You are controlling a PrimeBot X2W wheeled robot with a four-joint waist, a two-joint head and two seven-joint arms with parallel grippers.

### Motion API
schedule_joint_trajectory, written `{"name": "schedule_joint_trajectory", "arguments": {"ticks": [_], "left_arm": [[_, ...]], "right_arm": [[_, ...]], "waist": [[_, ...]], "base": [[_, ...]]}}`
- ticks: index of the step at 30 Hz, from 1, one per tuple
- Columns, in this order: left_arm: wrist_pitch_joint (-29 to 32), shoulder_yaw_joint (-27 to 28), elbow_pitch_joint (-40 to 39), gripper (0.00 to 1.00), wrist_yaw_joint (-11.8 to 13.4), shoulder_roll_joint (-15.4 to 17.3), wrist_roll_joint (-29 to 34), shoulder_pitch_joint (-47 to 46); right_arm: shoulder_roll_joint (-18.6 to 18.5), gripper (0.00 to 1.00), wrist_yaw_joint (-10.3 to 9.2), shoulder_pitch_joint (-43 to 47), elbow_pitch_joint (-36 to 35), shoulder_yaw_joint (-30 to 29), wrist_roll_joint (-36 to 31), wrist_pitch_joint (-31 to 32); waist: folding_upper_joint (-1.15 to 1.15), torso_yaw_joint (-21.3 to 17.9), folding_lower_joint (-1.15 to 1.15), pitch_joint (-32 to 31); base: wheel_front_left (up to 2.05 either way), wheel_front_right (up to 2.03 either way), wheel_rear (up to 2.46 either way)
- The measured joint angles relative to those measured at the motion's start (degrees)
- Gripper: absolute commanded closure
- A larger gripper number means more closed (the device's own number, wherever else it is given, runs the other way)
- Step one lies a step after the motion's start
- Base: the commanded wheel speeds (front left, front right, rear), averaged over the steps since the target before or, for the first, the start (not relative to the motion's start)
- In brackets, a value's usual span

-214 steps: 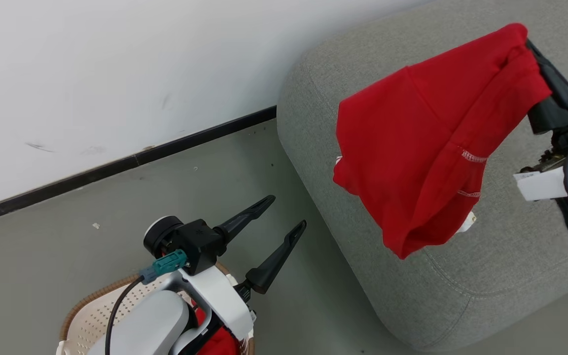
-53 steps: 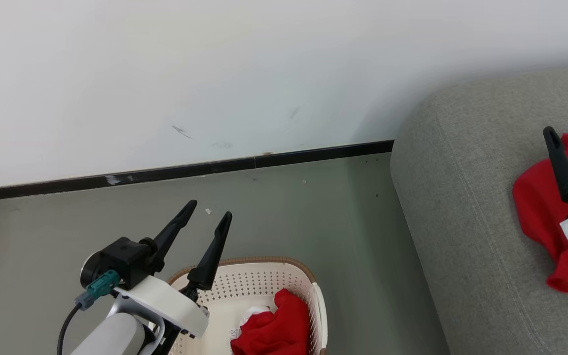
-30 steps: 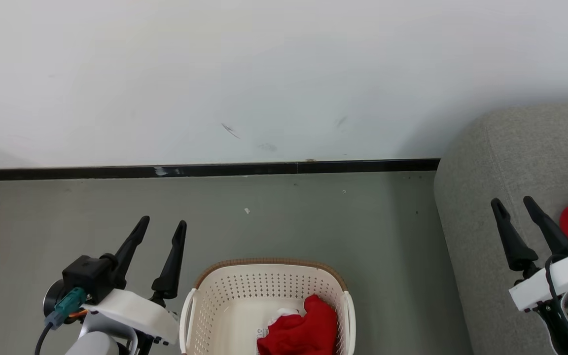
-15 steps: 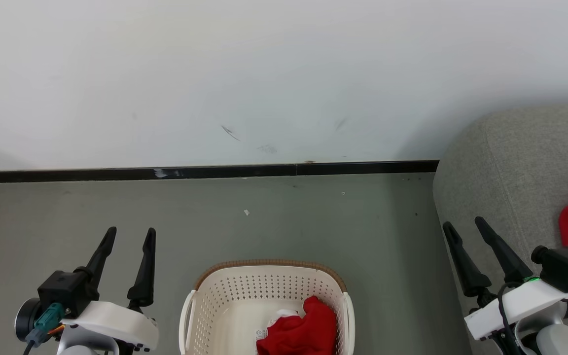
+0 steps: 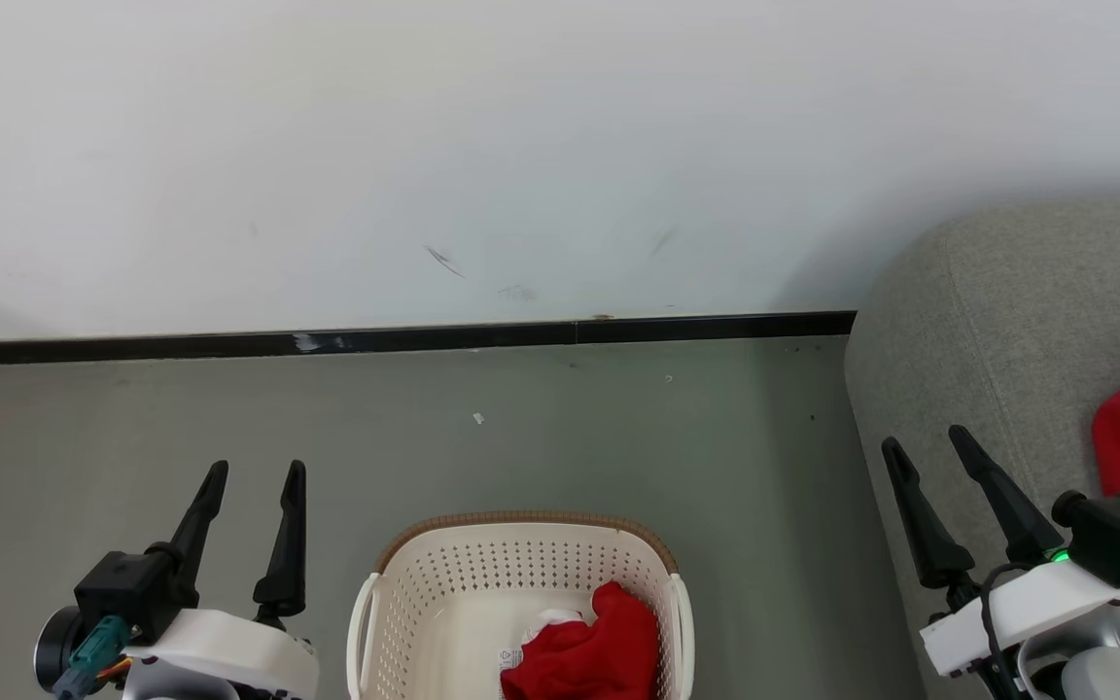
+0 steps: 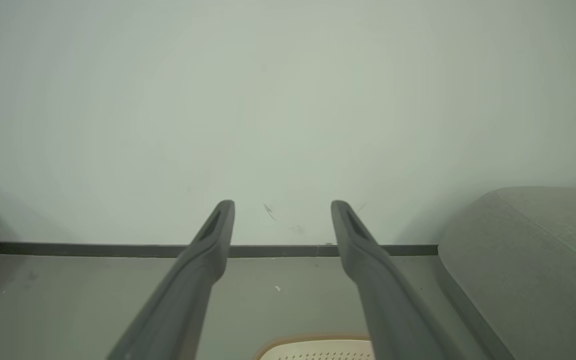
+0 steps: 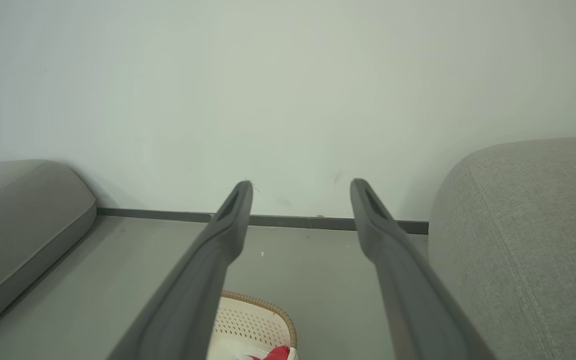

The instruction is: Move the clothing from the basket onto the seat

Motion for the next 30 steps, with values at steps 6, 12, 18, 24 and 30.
{"name": "schedule_joint_trajectory", "arguments": {"ticks": [6, 12, 18, 24, 30], "left_arm": [[0.0, 1.1, -0.2, 0.0, -0.6, -0.8, 1.1, 0.2], [0.0, 1.8, -0.3, 0.0, -1.1, -1.3, 1.7, 0.2], [0.0, 2.8, -0.2, 0.0, -1.7, -2.0, 2.3, 0.2], [0.0, 3.2, -0.1, 0.0, -2.6, -2.5, 2.8, 0.2], [0.0, 3.3, 0.6, 0.0, -3.6, -2.9, 3.0, 0.2]], "right_arm": [[0.9, 0.0, 0.0, 0.8, -0.7, -0.5, -0.6, 0.0], [1.6, 0.0, 0.0, 1.0, -1.6, -1.0, -1.0, 0.0], [2.2, 0.0, 0.0, 1.1, -1.9, -1.5, -1.5, 0.0], [2.6, 0.0, 0.0, 1.1, -2.1, -1.8, -2.0, 0.0], [2.9, 0.0, 0.0, 1.1, -2.3, -2.1, -2.0, 0.0]], "waist": [[0.0, -0.1, 0.0, 0.2], [0.0, -0.1, 0.0, 0.5], [0.0, -0.1, 0.0, 0.7], [0.0, -0.2, 0.0, 0.8], [0.0, -0.3, 0.0, 1.1]], "base": [[0.0, 0.0, 0.0], [0.0, 0.0, 0.0], [0.0, 0.0, 0.0], [0.0, 0.0, 0.0], [0.0, 0.0, 0.0]]}}
